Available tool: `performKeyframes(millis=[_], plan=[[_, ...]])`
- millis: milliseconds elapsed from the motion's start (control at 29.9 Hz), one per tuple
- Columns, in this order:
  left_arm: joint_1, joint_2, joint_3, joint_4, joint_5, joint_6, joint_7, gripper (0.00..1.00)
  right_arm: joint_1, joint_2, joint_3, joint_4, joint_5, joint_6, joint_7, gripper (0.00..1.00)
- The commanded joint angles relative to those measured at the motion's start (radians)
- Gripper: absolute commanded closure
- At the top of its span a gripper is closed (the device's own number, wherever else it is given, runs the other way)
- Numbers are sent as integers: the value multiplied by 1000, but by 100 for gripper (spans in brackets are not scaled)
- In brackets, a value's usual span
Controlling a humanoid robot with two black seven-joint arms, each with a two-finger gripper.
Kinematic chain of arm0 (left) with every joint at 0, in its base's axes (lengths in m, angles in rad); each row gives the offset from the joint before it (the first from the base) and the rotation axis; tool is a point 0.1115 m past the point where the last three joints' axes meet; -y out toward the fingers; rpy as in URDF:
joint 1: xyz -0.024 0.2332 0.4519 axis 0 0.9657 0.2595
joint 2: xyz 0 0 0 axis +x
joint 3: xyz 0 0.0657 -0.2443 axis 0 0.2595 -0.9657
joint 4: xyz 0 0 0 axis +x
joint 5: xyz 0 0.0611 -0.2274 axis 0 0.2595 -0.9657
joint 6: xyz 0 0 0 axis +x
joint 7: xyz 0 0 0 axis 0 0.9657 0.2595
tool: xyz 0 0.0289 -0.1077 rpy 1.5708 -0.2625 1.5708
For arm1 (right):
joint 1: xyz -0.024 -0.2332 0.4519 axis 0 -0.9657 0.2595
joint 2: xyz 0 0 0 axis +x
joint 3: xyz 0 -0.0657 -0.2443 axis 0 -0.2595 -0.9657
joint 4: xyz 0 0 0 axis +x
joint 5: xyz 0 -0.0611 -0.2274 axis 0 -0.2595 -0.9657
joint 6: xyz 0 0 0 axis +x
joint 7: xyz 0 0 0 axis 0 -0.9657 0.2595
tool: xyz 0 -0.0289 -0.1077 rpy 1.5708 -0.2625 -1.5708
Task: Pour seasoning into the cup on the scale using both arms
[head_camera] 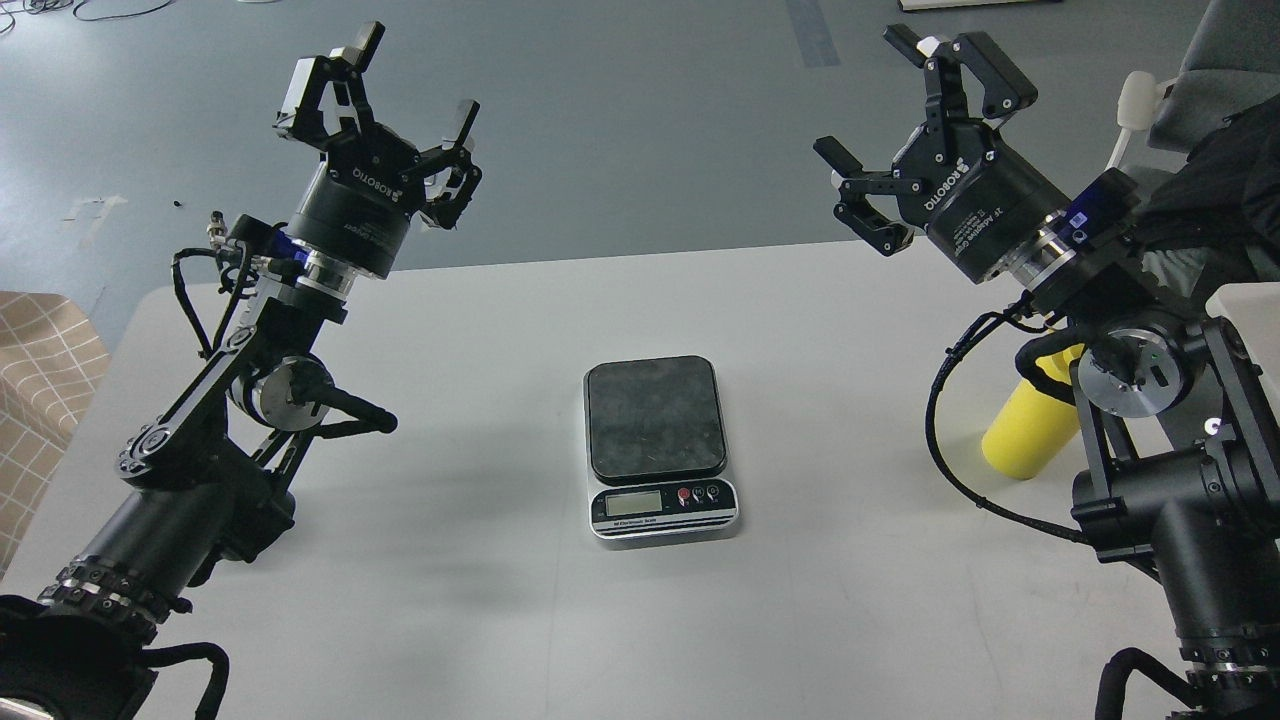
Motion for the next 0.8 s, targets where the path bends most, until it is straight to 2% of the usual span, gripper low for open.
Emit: performKeyframes(millis=[0,67,267,301,535,635,769], plan=[[-48,59,2,-38,257,19,0,1,-5,0,1,-2,-1,0,0,0],[-67,132,8,-92,366,72,0,1,-8,0,6,-2,-1,0,0,0],[-79,392,97,-187,624,69,0,1,-13,0,15,-4,1,1,0,0],[-70,465,112,-202,676,69,0,1,-17,0,17,-6,1,1,0,0],[-51,761,222,-225,873,112,0,1,-30,0,17,-6,1,1,0,0],[-28,878,276,-240,881,200,0,1,-28,0,17,-6,1,1,0,0],[-1,1037,425,-242,878,343,0,1,-28,0,23,-6,1,3,0,0]])
